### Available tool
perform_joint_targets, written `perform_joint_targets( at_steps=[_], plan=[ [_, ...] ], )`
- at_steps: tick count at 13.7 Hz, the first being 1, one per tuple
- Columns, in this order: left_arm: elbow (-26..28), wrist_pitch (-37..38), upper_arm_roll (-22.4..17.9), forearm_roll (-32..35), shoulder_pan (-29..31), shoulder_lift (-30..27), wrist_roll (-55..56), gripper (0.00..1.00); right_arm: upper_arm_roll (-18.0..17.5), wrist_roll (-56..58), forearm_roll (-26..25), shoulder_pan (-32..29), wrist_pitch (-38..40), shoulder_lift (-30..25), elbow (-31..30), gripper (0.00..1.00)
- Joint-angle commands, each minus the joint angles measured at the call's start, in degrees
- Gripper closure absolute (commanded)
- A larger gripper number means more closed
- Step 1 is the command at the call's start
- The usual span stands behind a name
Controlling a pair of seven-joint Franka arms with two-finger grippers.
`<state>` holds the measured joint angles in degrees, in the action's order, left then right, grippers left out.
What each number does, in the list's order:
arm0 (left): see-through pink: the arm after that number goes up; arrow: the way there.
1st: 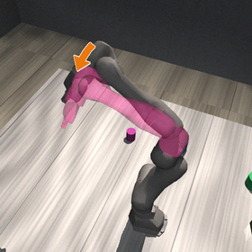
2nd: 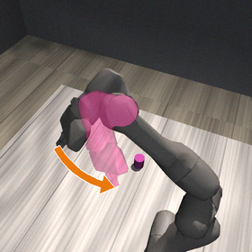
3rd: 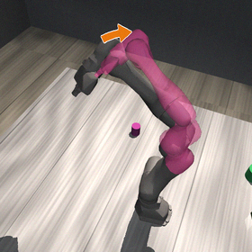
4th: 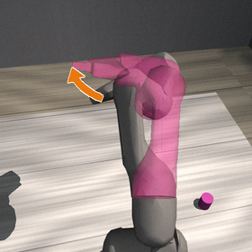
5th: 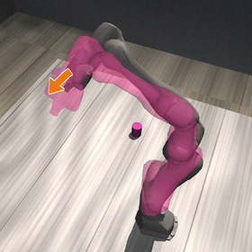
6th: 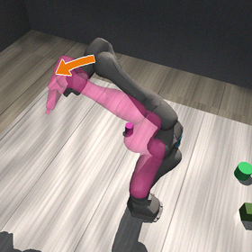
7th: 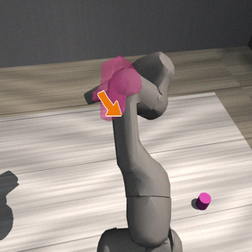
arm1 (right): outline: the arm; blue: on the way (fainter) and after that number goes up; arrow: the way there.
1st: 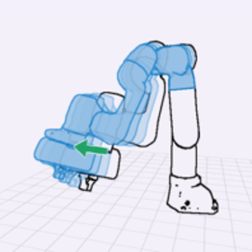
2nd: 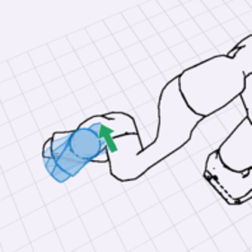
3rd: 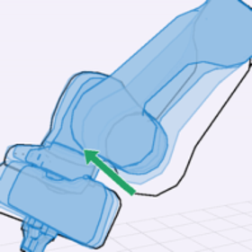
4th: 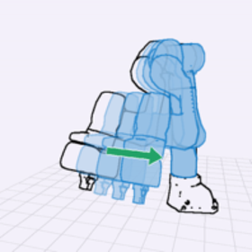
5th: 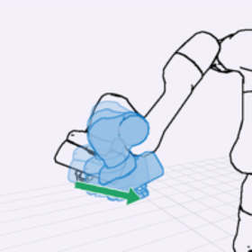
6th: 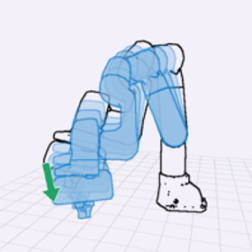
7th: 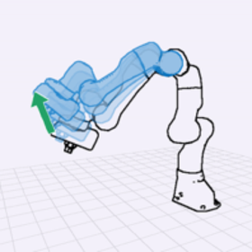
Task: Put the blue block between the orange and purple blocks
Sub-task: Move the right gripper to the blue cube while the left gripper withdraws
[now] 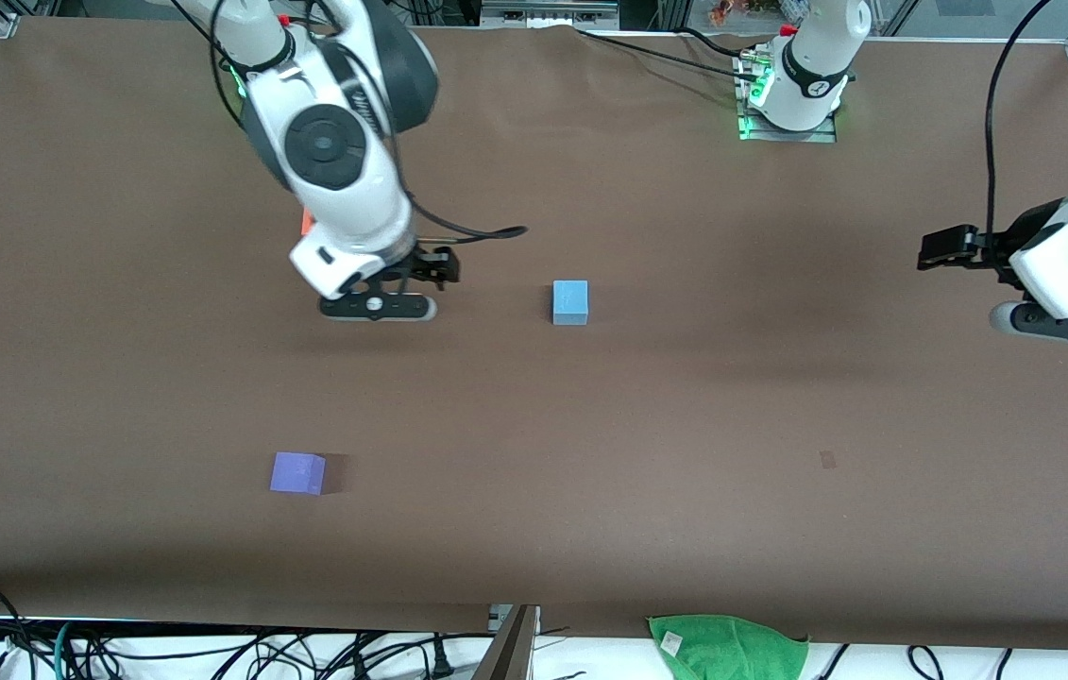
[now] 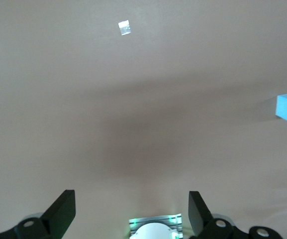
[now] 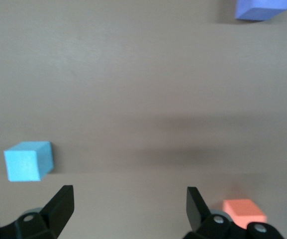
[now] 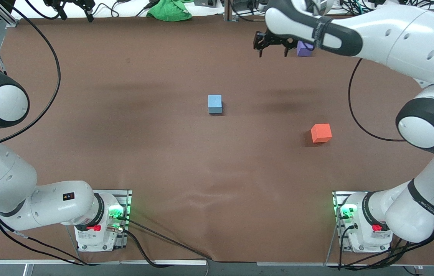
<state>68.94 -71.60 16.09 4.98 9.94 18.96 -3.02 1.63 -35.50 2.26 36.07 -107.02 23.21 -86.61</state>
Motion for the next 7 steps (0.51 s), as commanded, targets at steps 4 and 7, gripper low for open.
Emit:
perform_joint_targets(
  at_steps=[4,7],
  plan=[
    [29.55,-25.82,-15.21,-6.11,-8.18,-19.91,-5.59,0.0,0.56,-11.33,2.57,7.25,-10.22,7.27,0.65,0.0],
    [29.68,-24.21,-16.18,-6.3,-8.27,-20.28,-1.83,0.0,0.74,-11.61,1.87,9.97,-14.0,10.44,0.82,0.0]
  ],
)
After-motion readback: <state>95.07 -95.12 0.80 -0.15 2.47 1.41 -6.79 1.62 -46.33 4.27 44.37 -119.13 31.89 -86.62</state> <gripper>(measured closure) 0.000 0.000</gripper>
